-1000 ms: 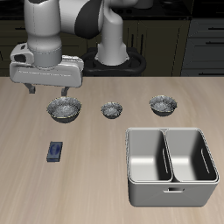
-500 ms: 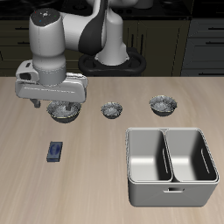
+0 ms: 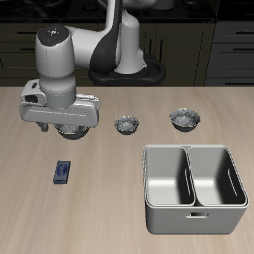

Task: Place the cream cheese in the middle-sized bowl

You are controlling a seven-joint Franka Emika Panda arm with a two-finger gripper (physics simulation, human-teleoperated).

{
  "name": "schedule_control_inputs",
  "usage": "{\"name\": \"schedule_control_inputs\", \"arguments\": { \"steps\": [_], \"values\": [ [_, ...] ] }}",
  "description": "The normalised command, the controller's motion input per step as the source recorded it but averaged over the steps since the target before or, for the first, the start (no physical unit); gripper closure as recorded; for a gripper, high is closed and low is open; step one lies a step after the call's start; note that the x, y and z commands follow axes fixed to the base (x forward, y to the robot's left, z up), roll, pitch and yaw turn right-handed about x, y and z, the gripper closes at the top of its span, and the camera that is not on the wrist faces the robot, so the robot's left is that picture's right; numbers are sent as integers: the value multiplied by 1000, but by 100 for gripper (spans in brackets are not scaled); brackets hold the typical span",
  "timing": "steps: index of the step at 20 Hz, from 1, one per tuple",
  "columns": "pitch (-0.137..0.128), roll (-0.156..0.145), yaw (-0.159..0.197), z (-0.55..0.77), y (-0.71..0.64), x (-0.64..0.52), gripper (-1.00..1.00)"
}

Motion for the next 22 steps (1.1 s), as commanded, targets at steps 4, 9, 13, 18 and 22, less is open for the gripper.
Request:
{"name": "schedule_control_inputs", "arguments": {
  "steps": [4,9,13,18,22],
  "values": [
    [8,-4,6,-151,-115,-21,-100],
    [21,-24,20,-212,-140,-44,-100],
    [3,-12,-6,-173,-91,-62,-100],
    [27,-12,-8,-237,-12,-3,-100],
    [1,2,-16,-118,64,-51,-100]
  ]
}}
